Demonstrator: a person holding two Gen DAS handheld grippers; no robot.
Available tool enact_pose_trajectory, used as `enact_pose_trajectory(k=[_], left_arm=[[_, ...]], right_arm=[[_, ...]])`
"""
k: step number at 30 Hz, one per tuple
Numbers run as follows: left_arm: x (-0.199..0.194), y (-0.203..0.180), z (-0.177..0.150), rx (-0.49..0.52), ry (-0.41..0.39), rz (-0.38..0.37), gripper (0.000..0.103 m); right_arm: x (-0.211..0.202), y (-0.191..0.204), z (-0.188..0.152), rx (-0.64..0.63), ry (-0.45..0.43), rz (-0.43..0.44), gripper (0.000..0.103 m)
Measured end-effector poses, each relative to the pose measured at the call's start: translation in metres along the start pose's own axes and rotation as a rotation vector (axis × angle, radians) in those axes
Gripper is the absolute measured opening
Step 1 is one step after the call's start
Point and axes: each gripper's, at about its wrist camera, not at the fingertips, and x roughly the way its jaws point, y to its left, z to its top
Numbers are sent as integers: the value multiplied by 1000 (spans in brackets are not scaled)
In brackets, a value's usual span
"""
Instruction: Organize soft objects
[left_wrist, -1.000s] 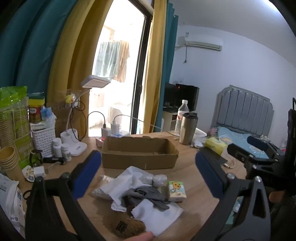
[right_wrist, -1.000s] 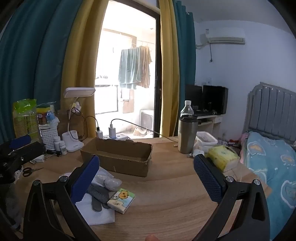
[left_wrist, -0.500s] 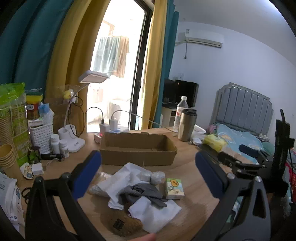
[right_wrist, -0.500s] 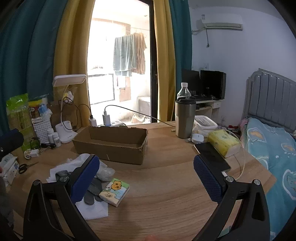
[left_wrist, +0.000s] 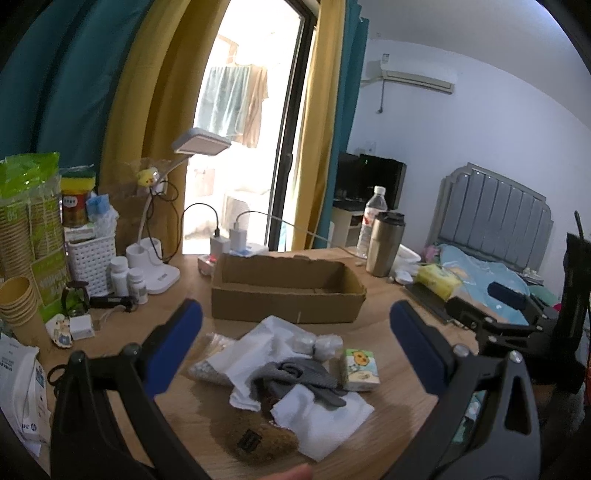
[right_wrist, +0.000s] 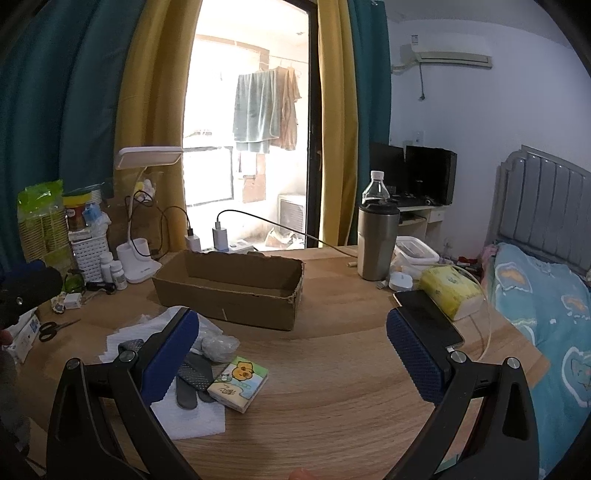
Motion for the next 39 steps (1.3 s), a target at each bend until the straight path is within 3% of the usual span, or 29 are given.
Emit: enact_pose_trajectory(k=[39], left_arm=[[6, 1, -6, 6, 25, 20, 102]], right_arm=[[1, 4, -4, -2, 2, 7, 103]])
